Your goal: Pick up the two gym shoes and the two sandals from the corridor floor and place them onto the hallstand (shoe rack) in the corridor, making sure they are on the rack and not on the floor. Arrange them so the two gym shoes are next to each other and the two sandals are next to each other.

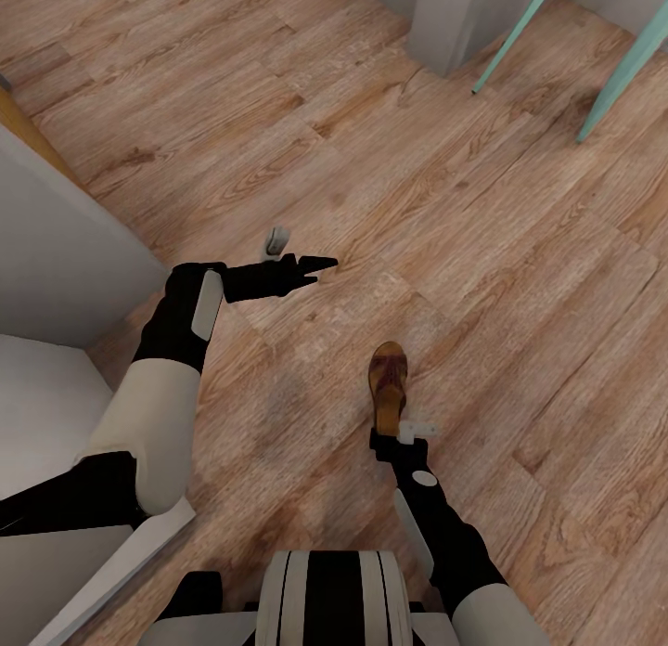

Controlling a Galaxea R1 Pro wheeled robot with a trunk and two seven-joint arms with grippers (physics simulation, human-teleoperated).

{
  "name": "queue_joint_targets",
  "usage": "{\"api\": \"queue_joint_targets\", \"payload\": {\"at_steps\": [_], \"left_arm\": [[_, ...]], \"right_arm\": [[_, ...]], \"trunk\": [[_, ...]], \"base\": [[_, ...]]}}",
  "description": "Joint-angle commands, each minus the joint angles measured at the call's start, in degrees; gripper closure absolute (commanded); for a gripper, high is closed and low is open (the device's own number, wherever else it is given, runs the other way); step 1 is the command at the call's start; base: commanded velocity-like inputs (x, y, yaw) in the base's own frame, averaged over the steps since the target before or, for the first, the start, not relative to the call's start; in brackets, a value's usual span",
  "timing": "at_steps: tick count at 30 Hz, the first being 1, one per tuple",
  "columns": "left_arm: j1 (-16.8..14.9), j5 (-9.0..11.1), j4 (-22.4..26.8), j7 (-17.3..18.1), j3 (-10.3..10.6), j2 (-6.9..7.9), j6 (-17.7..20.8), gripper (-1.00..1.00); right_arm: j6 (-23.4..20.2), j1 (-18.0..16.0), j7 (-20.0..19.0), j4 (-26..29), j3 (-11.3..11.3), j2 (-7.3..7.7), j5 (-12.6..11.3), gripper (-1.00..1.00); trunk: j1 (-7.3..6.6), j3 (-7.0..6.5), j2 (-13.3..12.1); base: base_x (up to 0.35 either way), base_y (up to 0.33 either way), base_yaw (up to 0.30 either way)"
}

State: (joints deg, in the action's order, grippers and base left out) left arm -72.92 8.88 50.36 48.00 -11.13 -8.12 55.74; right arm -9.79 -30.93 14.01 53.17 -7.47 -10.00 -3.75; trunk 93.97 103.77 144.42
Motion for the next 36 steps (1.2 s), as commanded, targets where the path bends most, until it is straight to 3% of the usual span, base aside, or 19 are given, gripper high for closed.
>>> {"api": "queue_joint_targets", "payload": {"at_steps": [1,14,36], "left_arm": [[0.0,-0.2,0.0,0.2,-0.2,-0.06,0.2,-1.00],[0.0,-0.2,0.1,0.2,-0.1,-0.06,0.3,-1.00],[-0.1,-0.2,0.1,0.2,-0.2,0.03,0.3,-1.00]], "right_arm": [[-0.2,0.0,0.4,0.1,-0.1,0.00,-0.6,1.00],[-0.2,0.0,3.7,0.2,-0.3,0.00,-0.7,1.00],[-0.2,0.0,3.7,0.2,-0.5,0.00,-0.7,1.00]], "trunk": [[-0.01,0.03,0.0],[-0.01,0.03,0.0],[-0.01,0.03,0.0]], "base": [[0.000,0.000,0.000],[0.000,0.000,0.000],[0.000,0.000,0.000]]}}
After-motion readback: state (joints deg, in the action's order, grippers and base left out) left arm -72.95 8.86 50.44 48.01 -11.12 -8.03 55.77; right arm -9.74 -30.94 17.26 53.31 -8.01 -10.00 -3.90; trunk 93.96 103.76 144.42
